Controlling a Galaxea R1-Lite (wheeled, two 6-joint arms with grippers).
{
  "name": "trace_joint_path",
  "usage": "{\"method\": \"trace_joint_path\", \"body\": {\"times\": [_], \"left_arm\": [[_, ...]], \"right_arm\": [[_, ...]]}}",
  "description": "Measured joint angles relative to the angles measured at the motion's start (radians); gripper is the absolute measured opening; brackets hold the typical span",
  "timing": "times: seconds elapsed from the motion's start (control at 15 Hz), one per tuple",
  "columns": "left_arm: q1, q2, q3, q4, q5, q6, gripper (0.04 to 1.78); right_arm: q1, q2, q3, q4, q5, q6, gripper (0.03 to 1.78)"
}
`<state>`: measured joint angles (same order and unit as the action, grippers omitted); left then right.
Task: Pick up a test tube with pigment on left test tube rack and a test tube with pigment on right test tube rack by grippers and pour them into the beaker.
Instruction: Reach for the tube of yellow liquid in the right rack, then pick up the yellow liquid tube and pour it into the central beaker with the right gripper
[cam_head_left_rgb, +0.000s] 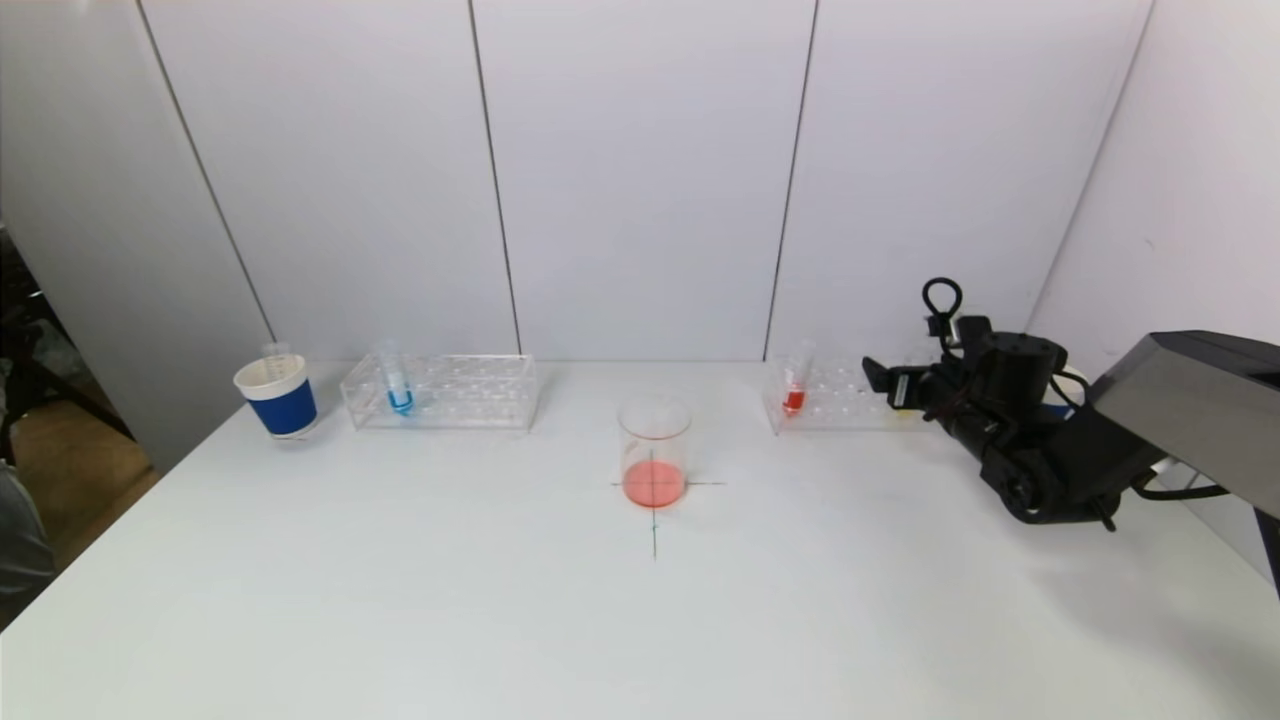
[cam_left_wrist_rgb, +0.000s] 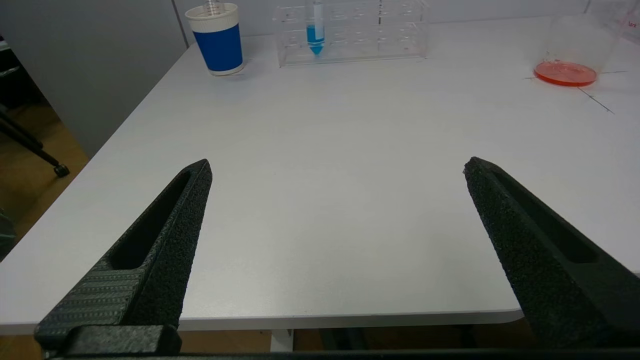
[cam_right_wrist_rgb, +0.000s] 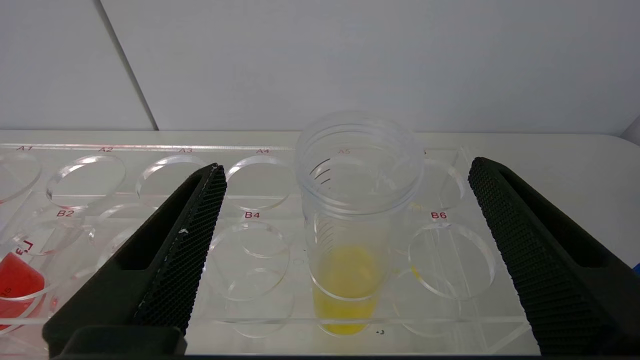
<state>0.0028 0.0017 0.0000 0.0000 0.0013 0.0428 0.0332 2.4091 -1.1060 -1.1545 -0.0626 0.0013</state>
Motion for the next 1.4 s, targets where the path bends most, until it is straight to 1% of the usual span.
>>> {"method": "trace_joint_path", "body": {"times": [0.27,0.33,0.47,0.6,0.67,0.87,0.93,1.0,1.13,1.4], "left_arm": [[0.000,0.000,0.000,0.000,0.000,-0.001,1.76],[0.000,0.000,0.000,0.000,0.000,-0.001,1.76],[0.000,0.000,0.000,0.000,0.000,0.000,1.76],[0.000,0.000,0.000,0.000,0.000,0.000,1.76],[0.000,0.000,0.000,0.000,0.000,0.000,1.76],[0.000,0.000,0.000,0.000,0.000,0.000,1.76],[0.000,0.000,0.000,0.000,0.000,0.000,1.76],[0.000,0.000,0.000,0.000,0.000,0.000,1.76],[0.000,0.000,0.000,0.000,0.000,0.000,1.76],[0.000,0.000,0.000,0.000,0.000,0.000,1.76]], "right_arm": [[0.000,0.001,-0.003,0.000,0.000,-0.001,1.76],[0.000,0.001,-0.005,0.000,0.000,-0.001,1.73],[0.000,0.003,-0.006,0.001,0.000,-0.004,1.59],[0.000,0.003,-0.006,0.001,0.000,-0.007,1.35],[0.000,0.004,-0.005,0.002,0.000,-0.007,1.19],[0.000,0.005,-0.005,0.002,0.000,-0.007,0.63],[0.000,0.005,-0.005,0.001,0.000,-0.007,0.53],[0.000,0.005,-0.005,0.001,0.000,-0.007,0.50],[0.000,0.005,-0.005,0.002,0.000,-0.006,0.53],[0.000,0.005,-0.005,0.002,0.000,-0.006,0.53]]}}
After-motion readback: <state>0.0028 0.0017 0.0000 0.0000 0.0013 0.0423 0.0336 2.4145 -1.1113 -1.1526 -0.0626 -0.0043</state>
